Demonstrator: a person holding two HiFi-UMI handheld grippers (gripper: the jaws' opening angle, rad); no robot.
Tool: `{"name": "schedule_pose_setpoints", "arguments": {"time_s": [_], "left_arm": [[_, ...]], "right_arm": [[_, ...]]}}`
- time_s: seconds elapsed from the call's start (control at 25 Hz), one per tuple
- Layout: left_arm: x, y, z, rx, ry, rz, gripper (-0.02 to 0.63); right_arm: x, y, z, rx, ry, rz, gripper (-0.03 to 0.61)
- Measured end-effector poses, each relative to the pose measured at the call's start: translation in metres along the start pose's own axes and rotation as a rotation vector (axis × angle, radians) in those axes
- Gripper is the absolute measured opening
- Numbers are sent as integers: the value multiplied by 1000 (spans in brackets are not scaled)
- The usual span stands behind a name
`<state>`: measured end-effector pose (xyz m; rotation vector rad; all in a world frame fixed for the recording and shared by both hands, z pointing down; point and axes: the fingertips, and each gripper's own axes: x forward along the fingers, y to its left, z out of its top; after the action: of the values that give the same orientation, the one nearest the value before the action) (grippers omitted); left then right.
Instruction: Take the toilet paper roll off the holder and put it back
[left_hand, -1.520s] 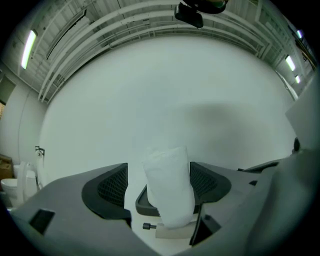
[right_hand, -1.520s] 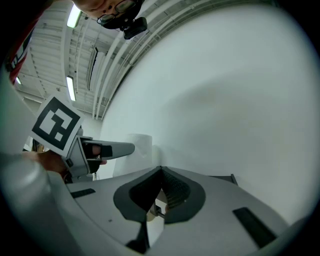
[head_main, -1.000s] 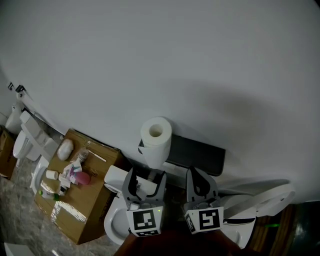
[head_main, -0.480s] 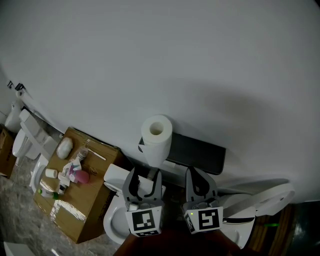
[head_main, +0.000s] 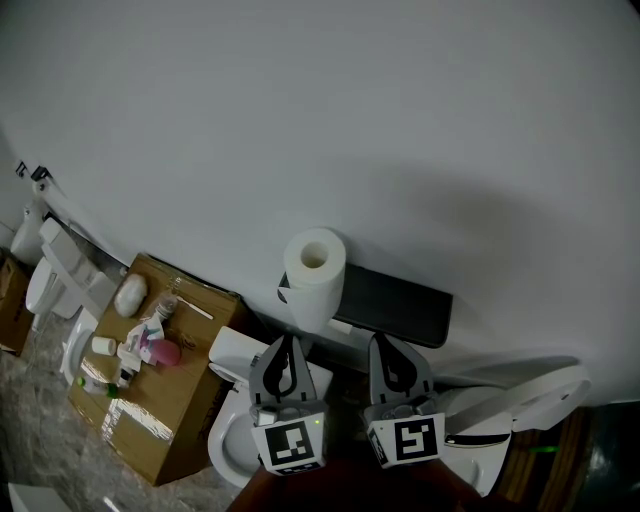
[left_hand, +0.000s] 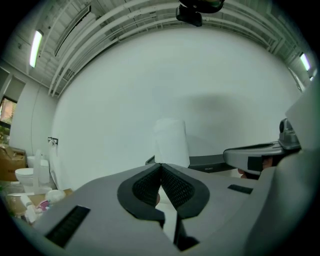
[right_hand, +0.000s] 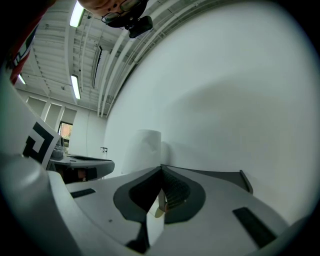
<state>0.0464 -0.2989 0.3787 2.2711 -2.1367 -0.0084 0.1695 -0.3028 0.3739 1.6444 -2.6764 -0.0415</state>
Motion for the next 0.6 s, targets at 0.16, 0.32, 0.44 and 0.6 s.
{"name": "schedule_pose_setpoints", "arguments": {"time_s": [0.16, 0.32, 0.44, 0.6], "left_arm": [[0, -1, 2, 2, -6, -2, 15], [0, -1, 5, 1, -11, 2, 15], [1, -1, 3, 9, -9, 0, 15], [1, -1, 1, 3, -4, 1, 15]], "right_arm": [[0, 1, 0, -13, 3, 5, 15], [0, 1, 1, -30, 1, 14, 15], [1, 1, 0, -30, 1, 16, 15], [2, 0, 5, -18, -25, 8, 15]]}}
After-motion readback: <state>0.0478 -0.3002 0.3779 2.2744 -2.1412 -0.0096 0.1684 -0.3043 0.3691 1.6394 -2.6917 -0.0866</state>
